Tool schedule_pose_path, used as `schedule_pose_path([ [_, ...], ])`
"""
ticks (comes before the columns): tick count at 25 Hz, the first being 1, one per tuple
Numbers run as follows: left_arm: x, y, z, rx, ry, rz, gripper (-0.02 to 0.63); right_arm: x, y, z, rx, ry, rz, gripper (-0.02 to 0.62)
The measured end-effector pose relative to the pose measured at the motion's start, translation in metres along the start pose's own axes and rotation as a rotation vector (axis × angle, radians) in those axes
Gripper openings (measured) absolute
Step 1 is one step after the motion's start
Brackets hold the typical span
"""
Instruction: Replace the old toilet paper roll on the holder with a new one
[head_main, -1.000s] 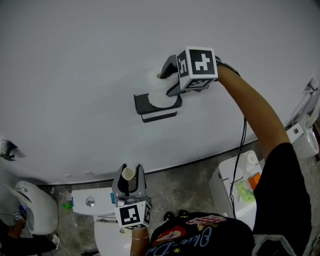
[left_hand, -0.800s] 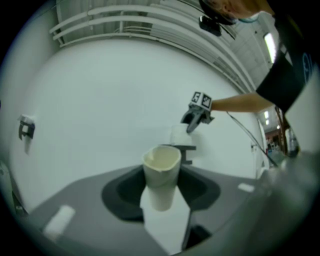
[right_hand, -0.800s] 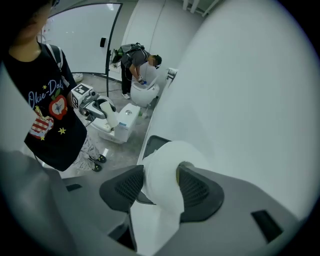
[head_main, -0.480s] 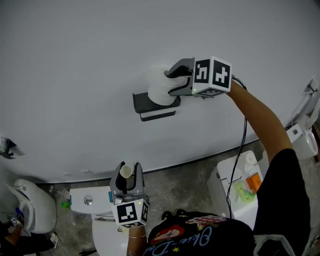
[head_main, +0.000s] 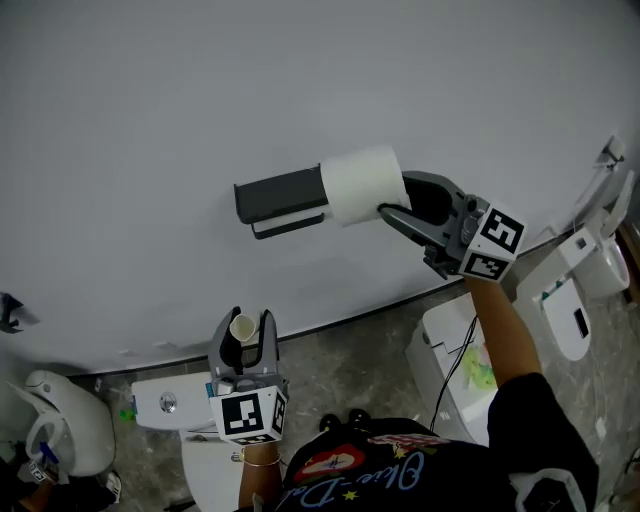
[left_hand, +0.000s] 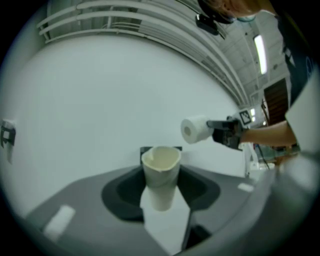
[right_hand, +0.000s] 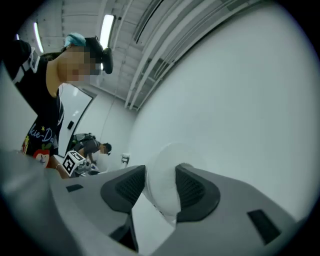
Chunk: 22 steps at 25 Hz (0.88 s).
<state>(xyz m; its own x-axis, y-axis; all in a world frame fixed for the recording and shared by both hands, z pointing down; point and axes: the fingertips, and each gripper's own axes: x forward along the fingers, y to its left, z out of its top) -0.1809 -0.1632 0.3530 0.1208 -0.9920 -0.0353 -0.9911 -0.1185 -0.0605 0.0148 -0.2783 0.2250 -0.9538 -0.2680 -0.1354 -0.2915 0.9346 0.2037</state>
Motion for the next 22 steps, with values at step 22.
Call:
schedule_pose_path([
  [22,-0.021,0.059,-0.02,0.022,0.067,0.089,0.187,0.097,0.009,-0.17,0.468,-0.006,0.036,0.198],
])
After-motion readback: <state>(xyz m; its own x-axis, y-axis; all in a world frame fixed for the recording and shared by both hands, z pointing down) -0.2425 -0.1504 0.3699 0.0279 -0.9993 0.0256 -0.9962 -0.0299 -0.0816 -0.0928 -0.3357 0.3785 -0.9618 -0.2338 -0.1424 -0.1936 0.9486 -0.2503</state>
